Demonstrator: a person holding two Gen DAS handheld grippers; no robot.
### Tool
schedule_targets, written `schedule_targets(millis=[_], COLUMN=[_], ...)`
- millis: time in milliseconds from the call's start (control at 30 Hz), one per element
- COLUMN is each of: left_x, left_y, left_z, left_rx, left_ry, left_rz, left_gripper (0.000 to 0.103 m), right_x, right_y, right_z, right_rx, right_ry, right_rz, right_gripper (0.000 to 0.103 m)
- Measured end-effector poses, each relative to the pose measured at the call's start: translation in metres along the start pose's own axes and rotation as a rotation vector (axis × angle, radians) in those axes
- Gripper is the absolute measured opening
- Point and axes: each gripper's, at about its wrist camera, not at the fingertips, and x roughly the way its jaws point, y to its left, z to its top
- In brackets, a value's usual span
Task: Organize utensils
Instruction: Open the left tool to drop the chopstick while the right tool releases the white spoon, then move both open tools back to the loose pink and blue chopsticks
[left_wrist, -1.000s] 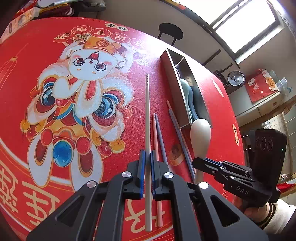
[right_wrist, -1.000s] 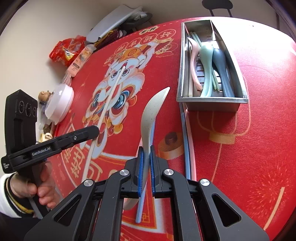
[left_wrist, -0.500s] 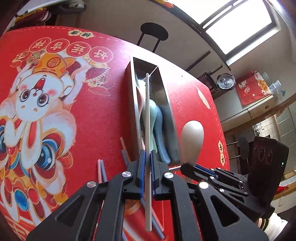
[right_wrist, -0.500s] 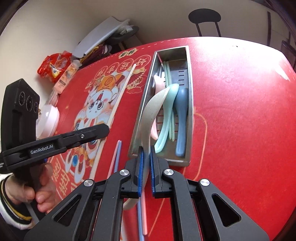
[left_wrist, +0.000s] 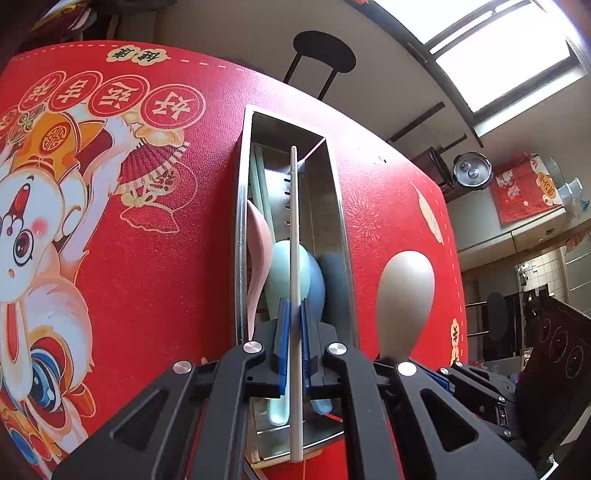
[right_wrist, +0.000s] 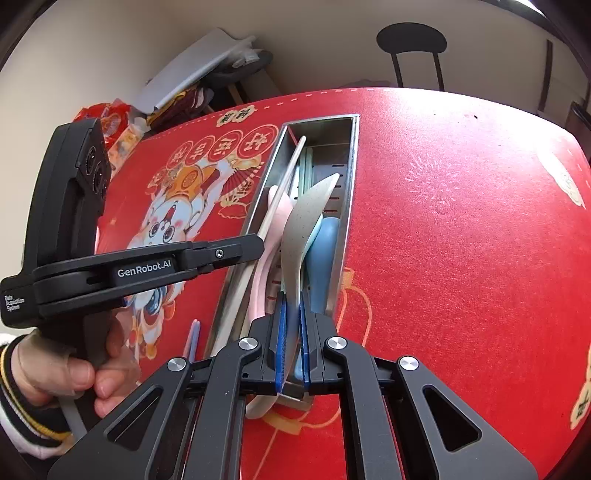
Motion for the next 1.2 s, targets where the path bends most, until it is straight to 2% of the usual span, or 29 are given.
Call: schedule_targets(millis=[100, 200, 233, 367, 500, 633, 733, 833, 1033, 1067, 1100, 1167, 1200], left_x=[-0.001, -0.014, -0.021, -0.052, -0.076, -0.091, -0.101, -0.11, -0.12, -0.121, -0.122, -0.123, -0.123], left_y=[0.0, -0.002, -0.001, 0.011, 0.033, 0.054, 0.065, 0.072, 0.077, 0.077, 0.077, 0.076, 0.076], left_z=[0.002, 0.009, 0.011, 0.016, 0.014, 0.007, -0.002, -0.015, -0.054, -0.06, -0.067, -0.081, -0.088], left_rx=[0.024, 0.062, 0.075, 0.115, 0.106, 0.078, 0.078, 0.099, 0.153, 0.162, 0.17, 0.188, 0.198], left_ry=[-0.005, -0.047, -0.066, -0.155, -0.192, -0.2, -0.203, -0.201, -0.181, -0.176, -0.172, -0.164, -0.158], left_rz=[-0.01, 0.001, 0.011, 0.075, 0.139, 0.174, 0.183, 0.194, 0.228, 0.232, 0.238, 0.25, 0.255], left_gripper=[0.01, 0.011, 0.012, 0.03, 0.032, 0.035, 0.043, 0.045, 0.07, 0.075, 0.078, 0.083, 0.085], right_x=[0.005, 0.012, 0.015, 0.03, 0.048, 0.06, 0.048, 0.029, -0.007, -0.01, -0.014, -0.021, -0.024], right_y=[-0.001, 0.0, 0.001, 0.007, 0.01, 0.013, 0.017, 0.022, 0.02, 0.02, 0.021, 0.024, 0.026], right_z=[0.003, 0.005, 0.006, 0.012, 0.019, 0.024, 0.023, 0.018, -0.015, -0.022, -0.028, -0.044, -0.052], right_rx=[0.005, 0.002, 0.001, 0.01, 0.051, 0.074, 0.057, 0.038, 0.07, 0.074, 0.077, 0.082, 0.078], right_ry=[0.003, 0.014, 0.018, 0.032, 0.056, 0.085, 0.063, 0.03, -0.02, -0.025, -0.032, -0.053, -0.064], right_rz=[0.003, 0.008, 0.01, 0.03, 0.046, -0.024, -0.079, -0.09, -0.101, -0.108, -0.113, -0.116, -0.115], right_gripper=[0.007, 0.007, 0.007, 0.007, 0.007, 0.008, 0.008, 0.008, 0.011, 0.018, 0.034, 0.054, 0.054])
